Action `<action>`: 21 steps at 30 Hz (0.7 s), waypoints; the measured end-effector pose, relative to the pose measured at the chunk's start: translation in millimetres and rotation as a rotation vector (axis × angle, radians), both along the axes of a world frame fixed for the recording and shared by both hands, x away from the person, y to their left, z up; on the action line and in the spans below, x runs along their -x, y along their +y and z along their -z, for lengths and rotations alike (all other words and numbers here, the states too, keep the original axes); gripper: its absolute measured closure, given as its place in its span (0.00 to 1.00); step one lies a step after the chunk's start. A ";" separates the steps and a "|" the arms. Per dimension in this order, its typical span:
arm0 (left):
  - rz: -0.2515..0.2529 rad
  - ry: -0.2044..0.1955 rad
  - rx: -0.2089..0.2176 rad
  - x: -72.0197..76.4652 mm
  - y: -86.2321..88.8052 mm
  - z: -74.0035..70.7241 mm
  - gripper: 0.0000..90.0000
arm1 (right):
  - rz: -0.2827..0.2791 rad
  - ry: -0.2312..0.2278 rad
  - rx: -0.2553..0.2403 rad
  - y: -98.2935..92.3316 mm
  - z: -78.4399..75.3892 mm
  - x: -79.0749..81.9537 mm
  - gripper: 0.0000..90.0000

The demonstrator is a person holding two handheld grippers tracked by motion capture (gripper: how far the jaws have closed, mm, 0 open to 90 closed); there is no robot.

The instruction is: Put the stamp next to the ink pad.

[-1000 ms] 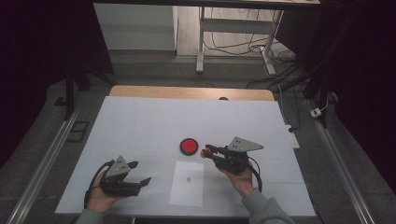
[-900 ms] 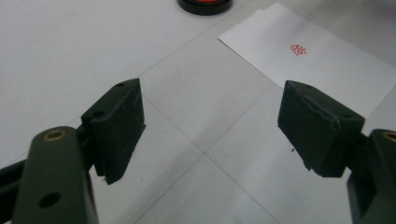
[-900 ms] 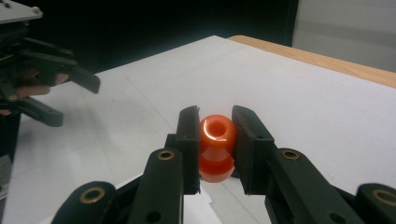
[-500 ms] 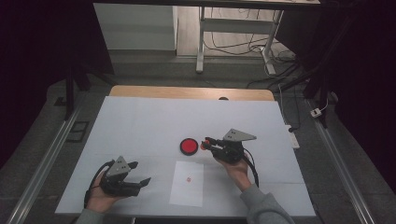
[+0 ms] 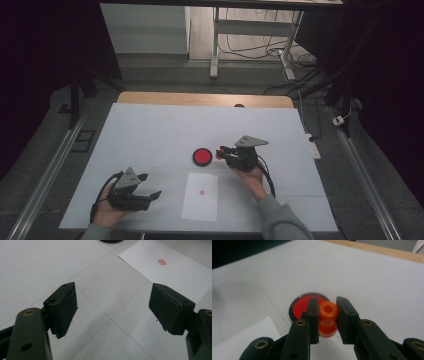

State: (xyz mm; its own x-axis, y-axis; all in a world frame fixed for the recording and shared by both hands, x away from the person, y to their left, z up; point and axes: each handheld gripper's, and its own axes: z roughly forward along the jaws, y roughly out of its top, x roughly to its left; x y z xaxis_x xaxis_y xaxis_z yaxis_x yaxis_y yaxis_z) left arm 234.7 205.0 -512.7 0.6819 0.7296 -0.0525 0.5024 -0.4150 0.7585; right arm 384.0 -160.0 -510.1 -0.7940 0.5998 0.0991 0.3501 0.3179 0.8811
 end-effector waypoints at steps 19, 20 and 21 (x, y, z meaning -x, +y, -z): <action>-0.007 0.008 -0.003 -1.3 2.3 0.9 0.25 | 0.000 0.041 0.144 8.0 16.1 1.2 0.80; -0.007 0.008 -0.004 -1.3 2.3 0.9 0.25 | 0.000 0.040 0.152 8.2 16.5 1.4 0.80; -0.006 0.008 -0.004 -1.4 2.3 0.9 0.25 | 0.000 0.038 0.166 8.2 16.5 1.5 0.80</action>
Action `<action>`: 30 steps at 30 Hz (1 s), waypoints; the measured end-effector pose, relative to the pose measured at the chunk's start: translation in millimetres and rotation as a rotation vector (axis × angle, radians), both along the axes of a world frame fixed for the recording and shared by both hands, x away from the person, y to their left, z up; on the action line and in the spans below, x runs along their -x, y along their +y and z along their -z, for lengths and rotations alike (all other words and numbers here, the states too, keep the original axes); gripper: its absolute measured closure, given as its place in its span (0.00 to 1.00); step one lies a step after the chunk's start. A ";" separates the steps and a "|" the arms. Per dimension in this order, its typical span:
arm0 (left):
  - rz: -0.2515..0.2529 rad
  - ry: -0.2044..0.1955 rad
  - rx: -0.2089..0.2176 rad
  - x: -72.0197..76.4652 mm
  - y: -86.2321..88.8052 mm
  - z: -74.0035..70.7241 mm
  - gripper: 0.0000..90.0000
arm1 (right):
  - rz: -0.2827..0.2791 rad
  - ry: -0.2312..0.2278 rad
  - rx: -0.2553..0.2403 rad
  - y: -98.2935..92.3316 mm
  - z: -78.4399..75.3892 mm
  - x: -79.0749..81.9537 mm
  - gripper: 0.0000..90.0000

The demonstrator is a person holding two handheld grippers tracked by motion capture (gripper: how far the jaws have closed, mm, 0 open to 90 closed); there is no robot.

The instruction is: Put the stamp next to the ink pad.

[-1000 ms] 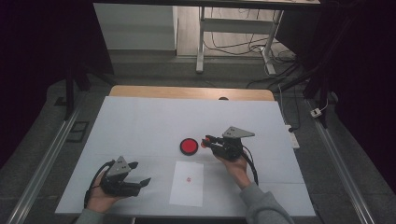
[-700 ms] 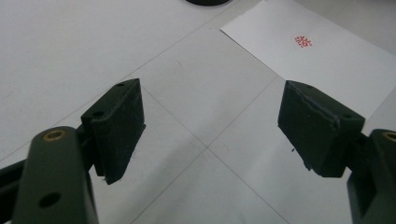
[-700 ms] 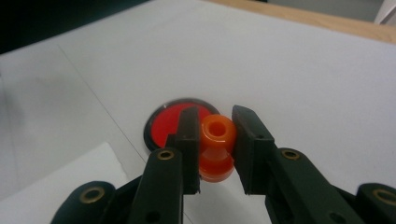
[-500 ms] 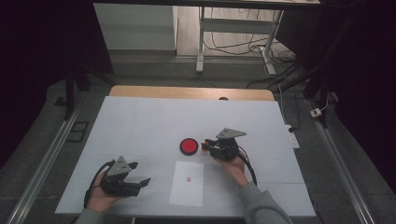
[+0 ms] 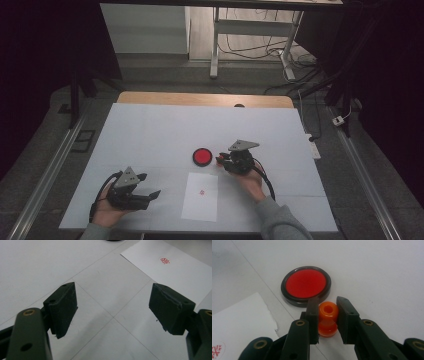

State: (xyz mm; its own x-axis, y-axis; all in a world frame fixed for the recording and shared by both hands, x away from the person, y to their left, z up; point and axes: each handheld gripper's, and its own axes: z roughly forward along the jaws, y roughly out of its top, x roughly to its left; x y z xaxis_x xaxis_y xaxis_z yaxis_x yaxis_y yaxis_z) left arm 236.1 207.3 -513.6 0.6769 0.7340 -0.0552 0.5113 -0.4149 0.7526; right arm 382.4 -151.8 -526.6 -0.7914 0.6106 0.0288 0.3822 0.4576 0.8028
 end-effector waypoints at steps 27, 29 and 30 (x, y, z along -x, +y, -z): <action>-0.024 0.017 0.018 -4.6 5.1 2.5 0.25 | -0.004 -0.076 -0.125 -35.6 -29.9 17.0 0.54; -0.024 0.018 0.018 -4.5 5.0 2.5 0.25 | 0.001 -0.084 -0.137 -41.5 -32.1 21.0 0.53; -0.024 0.018 0.019 -4.4 4.9 2.3 0.25 | 0.002 -0.090 -0.131 -44.9 -33.5 23.1 0.53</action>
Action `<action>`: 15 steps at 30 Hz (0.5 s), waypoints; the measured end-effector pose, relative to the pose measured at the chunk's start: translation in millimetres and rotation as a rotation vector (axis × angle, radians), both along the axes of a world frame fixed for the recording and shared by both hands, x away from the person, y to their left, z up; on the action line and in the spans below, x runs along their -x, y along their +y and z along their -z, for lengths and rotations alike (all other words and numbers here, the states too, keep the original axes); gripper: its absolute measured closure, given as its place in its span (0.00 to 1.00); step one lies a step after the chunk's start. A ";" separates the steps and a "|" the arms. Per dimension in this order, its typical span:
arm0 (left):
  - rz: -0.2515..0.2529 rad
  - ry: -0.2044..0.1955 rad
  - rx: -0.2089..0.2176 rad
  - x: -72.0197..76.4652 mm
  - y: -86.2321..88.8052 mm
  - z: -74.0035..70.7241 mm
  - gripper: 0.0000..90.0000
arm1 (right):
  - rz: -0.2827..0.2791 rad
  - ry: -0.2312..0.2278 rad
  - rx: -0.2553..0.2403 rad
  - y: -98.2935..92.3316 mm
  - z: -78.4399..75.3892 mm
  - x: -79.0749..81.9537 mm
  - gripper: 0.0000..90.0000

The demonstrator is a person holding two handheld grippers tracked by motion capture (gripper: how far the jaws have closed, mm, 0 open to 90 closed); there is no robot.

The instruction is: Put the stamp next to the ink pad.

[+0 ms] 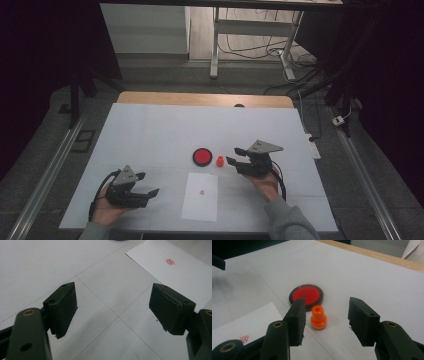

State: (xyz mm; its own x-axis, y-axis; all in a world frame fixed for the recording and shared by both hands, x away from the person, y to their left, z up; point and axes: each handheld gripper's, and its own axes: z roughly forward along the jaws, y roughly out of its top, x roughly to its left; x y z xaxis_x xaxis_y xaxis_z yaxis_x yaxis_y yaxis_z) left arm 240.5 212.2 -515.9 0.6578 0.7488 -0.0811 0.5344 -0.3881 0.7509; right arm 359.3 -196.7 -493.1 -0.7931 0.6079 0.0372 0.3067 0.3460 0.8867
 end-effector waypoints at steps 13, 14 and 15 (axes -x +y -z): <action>-0.005 -0.004 0.006 0.9 1.1 -0.5 0.25 | 0.021 -0.071 0.026 -46.2 -7.7 31.0 0.53; -0.003 -0.003 0.006 1.0 1.0 -0.5 0.25 | 0.021 -0.074 0.029 -49.7 -7.5 33.6 0.53; -0.002 -0.003 0.005 0.9 0.8 -0.4 0.25 | 0.023 -0.080 0.034 -53.5 -7.2 36.1 0.53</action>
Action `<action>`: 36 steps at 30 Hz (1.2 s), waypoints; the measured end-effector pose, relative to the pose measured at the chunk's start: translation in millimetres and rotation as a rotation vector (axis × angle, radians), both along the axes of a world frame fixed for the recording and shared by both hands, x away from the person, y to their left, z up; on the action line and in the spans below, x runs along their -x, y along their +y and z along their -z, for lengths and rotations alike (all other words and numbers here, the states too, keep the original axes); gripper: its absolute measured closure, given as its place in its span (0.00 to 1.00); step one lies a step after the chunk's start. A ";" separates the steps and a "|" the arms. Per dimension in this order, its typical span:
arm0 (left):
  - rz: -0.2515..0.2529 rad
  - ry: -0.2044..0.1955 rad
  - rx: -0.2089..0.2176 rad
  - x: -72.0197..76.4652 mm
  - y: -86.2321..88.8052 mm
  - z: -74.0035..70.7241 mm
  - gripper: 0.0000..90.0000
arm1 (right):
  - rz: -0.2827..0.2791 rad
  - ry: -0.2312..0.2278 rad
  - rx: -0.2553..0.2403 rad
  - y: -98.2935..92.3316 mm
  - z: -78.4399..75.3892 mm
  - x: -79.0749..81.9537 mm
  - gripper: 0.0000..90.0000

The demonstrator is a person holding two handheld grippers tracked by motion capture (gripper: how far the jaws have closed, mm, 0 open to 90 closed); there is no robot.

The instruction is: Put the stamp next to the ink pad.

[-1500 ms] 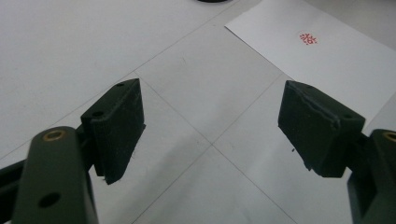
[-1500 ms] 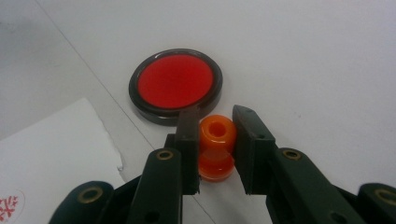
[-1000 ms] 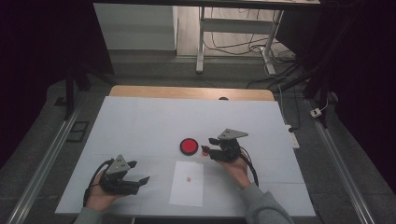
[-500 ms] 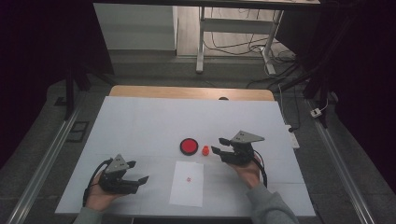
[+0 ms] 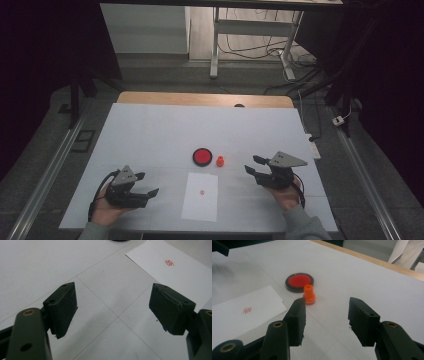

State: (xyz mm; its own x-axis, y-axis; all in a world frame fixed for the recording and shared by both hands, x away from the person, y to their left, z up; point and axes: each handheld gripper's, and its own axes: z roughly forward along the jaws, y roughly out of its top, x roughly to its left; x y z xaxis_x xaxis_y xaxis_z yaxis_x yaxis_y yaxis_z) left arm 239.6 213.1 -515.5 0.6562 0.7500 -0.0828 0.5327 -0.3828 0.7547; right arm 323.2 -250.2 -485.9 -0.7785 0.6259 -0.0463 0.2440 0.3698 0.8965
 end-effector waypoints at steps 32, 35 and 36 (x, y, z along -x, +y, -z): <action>0.002 -0.009 0.002 -1.2 0.4 -1.5 0.25 | 0.029 0.016 0.042 -49.6 11.5 32.7 0.53; 0.002 -0.010 0.001 -1.3 0.5 -1.4 0.25 | 0.029 0.016 0.055 -49.3 11.5 32.7 0.53; 0.001 -0.010 0.001 -1.4 0.6 -1.3 0.25 | 0.028 0.017 0.055 -49.2 11.3 32.7 0.53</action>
